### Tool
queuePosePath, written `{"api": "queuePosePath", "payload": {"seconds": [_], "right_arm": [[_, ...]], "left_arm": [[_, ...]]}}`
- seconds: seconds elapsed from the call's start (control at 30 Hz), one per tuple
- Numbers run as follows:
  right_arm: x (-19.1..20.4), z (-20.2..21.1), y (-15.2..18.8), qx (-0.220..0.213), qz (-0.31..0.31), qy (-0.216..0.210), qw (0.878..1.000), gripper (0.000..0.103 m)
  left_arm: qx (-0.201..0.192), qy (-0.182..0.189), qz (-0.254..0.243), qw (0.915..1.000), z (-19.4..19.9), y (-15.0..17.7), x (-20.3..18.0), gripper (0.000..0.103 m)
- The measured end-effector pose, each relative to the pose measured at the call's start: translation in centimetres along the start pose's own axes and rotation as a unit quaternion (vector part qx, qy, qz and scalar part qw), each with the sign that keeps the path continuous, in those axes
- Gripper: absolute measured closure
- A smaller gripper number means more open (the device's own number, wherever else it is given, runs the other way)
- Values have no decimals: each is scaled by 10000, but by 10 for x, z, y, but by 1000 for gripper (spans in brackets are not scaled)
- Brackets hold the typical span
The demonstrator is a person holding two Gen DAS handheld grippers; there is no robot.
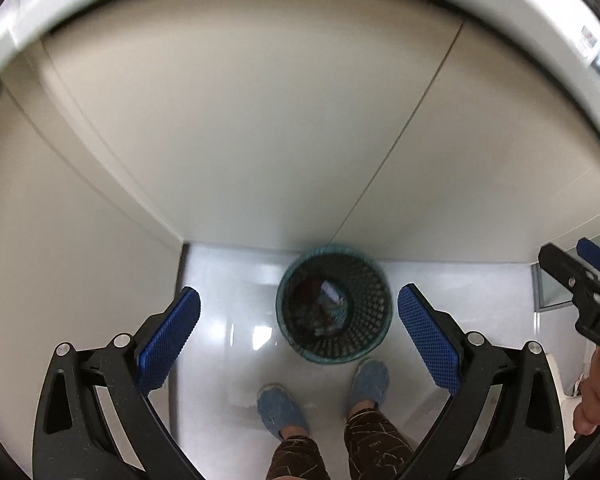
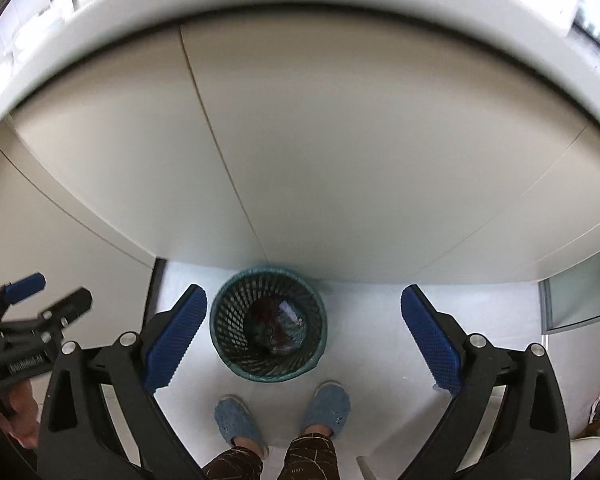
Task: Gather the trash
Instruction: 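Raise both tools back toward the counter items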
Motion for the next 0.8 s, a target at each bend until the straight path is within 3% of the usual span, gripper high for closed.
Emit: {"api": "queuePosePath", "payload": {"seconds": [0.37, 0.6, 0.8], "right_arm": [[-31, 127, -86, -733, -413, 326, 9959, 9], [-52, 191, -131, -1170, -693, 646, 9886, 9], [-75, 219, -161, -1355, -828, 740, 9845, 9]], "left_arm": [[-784, -102, -88, 9968, 125, -104, 2, 6], [-1228, 64, -126, 9923, 177, -150, -5, 6], [-1419, 22, -53, 9899, 200, -192, -11, 6]]}}
Point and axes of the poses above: each gripper's, at about its wrist camera, not at the fingertips, and z roughly against the way its jaws point, x to its left, y to its underside, the point moved 5 cm from there along -z, roughly the way its jaws point, and after that the axes turned 6 degrees about -x, right-handed, at the moved point
